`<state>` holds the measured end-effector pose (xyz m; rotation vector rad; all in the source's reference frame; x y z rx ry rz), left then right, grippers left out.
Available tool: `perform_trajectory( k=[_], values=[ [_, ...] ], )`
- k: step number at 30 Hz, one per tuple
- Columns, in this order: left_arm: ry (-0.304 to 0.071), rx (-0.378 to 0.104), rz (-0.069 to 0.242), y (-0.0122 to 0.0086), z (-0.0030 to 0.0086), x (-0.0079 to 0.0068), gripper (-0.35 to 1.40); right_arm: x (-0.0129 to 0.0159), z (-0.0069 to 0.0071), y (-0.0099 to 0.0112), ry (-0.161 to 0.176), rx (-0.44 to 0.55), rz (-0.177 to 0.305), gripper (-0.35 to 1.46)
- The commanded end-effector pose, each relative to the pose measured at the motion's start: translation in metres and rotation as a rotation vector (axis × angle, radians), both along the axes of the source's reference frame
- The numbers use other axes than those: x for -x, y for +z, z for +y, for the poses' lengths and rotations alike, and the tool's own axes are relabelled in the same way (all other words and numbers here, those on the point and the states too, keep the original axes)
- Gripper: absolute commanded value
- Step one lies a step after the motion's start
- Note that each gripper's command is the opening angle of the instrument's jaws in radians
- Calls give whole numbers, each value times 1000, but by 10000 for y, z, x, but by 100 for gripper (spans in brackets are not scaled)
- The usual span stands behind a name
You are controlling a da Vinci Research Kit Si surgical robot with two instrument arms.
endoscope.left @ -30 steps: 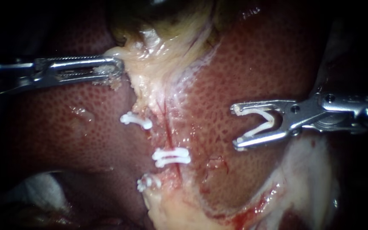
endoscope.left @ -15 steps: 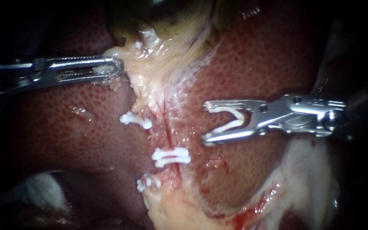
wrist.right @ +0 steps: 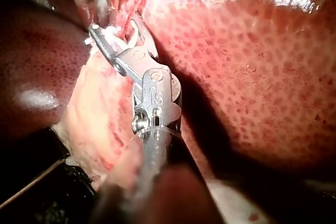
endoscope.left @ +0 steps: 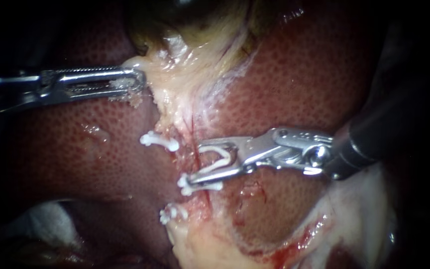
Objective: Clipping third clip right tube
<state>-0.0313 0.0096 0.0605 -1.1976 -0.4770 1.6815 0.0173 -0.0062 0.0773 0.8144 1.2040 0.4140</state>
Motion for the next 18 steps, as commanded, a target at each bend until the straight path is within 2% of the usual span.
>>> perform_trajectory(
  k=[1, 4, 11, 18],
  values=[
    [1, 0, 0, 0, 0, 0, -35, -2, 0, -1, 1, -8, 10, 49],
    [1, 0, 0, 0, 0, 0, -35, -5, -3, -6, -1, -59, 50, 48],
    [1, 0, 0, 1, 1, -1, -35, -7, -4, -11, -3, -139, 102, 46],
    [1, 0, 0, 4, 2, -2, -35, -4, 5, -20, 8, -177, 131, 45]
  ],
)
